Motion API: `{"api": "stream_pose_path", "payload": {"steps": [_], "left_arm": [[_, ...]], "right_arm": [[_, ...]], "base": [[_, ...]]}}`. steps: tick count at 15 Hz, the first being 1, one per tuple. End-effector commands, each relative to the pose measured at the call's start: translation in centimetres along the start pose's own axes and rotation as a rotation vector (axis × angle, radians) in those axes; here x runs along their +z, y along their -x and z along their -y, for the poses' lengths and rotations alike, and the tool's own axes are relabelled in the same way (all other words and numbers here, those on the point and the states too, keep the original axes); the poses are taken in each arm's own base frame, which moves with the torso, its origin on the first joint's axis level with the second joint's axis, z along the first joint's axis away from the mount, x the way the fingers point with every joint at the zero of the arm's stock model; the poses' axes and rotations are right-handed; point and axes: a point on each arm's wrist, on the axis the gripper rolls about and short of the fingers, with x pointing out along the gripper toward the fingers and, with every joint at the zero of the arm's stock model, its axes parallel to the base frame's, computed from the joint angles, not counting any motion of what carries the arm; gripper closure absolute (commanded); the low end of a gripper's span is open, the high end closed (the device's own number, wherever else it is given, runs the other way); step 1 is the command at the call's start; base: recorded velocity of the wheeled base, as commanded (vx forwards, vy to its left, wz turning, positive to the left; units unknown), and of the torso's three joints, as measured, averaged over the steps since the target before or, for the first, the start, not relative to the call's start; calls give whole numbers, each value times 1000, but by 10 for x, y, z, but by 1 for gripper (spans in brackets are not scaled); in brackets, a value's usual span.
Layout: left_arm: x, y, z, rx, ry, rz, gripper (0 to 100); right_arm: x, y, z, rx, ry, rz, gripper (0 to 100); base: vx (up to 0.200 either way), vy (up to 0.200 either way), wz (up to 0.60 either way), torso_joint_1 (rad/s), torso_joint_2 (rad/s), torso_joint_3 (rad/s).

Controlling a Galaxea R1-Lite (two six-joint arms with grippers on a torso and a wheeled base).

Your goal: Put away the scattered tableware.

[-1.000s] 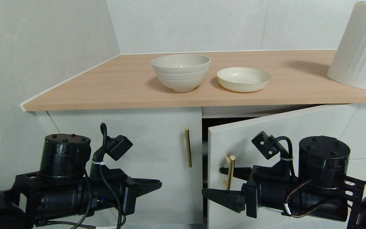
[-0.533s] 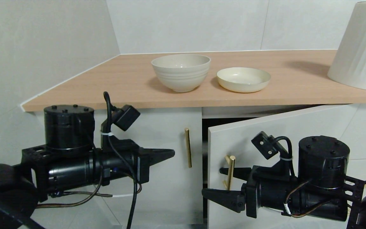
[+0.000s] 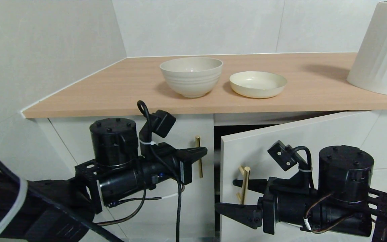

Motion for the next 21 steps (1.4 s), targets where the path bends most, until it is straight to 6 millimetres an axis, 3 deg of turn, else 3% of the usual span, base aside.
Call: {"api": "stream_pose_path", "payload": {"steps": [1, 9, 14, 21], "left_arm": [[-28, -15, -3, -2, 22, -54, 100], [-53, -40, 0, -60, 15, 11, 100], [-57, -56, 2, -102, 62, 47, 100], [-54, -64, 9, -139, 53, 85, 100]], "right_arm": [[1, 2, -1, 2, 4, 6, 0], [-4, 5, 0, -9, 26, -9, 0], [-9, 10, 1, -27, 83, -22, 0], [5, 35, 2, -166, 131, 84, 0]], "base": [[0, 0, 0, 0, 0, 0], [0, 0, 0, 0, 0, 0], [0, 0, 0, 0, 0, 0], [0, 0, 0, 0, 0, 0]]}}
